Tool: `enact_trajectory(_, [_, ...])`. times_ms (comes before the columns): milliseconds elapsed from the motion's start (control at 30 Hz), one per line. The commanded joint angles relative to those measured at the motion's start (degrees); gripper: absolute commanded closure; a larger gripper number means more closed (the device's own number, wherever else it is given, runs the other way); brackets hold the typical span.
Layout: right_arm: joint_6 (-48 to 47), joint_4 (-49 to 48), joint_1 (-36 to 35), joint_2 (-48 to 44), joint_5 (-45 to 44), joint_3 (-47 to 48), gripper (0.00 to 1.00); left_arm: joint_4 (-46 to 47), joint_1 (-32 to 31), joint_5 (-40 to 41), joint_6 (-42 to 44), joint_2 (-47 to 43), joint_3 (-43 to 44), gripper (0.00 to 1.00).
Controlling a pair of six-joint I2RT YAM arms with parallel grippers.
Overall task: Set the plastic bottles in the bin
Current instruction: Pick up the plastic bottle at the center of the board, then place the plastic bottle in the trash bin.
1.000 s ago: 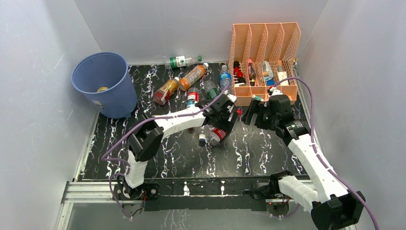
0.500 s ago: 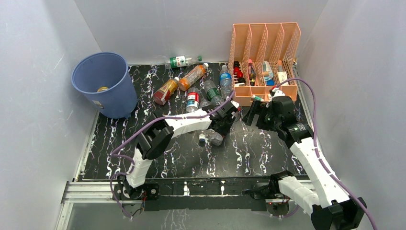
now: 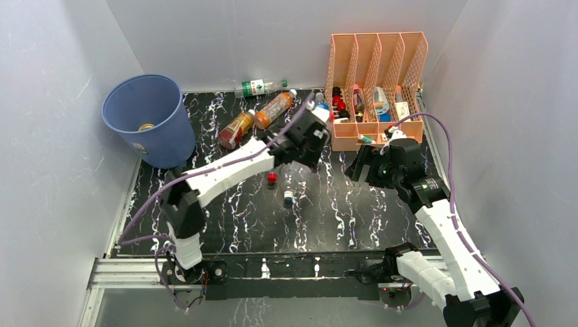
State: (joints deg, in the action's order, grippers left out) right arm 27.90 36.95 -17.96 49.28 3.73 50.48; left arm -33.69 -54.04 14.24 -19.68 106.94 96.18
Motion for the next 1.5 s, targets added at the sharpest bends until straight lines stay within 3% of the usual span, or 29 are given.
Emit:
enact_trajectory(0, [0.1, -1.1, 0.4, -0.8, 2.1, 2.2, 0.02, -4.8, 2.6, 3.0, 1.4, -10.6, 4.8, 0.83])
enact_trajectory(133, [0.1, -1.8, 0.4, -1.0, 3.4, 1.4, 0.02, -7.2, 6.3, 3.3, 2.2, -15.3, 8.0, 0.83])
enact_trajectory(400, [0.1, -4.3, 0.4, -1.4, 7.8, -1.0, 0.02, -10.9, 21.4, 0.3, 5.0, -20.4, 14.0, 0.83])
enact_trajectory(633, [0.1, -6.0, 0.4, -0.9, 10.8, -2.9, 0.02, -14.4, 36.2, -0.6, 7.7, -17.1, 24.7, 0.83])
enact_trajectory(933, [0.1, -6.8, 0.4, 0.6, 13.5, -3.2, 0.02, -11.1, 56.7, -7.1, 5.7, -14.6, 27.2, 0.87])
enact_trajectory(1133, [0.1, -6.7, 0.4, 2.2, 14.5, -1.7, 0.02, -6.9, 63.5, -11.0, 3.9, -12.4, 23.7, 0.87])
enact_trajectory(1467, [0.1, -7.7, 0.4, 3.8, 15.7, -1.1, 0.02, -4.7, 67.1, -9.9, 2.6, -7.2, 22.8, 0.87])
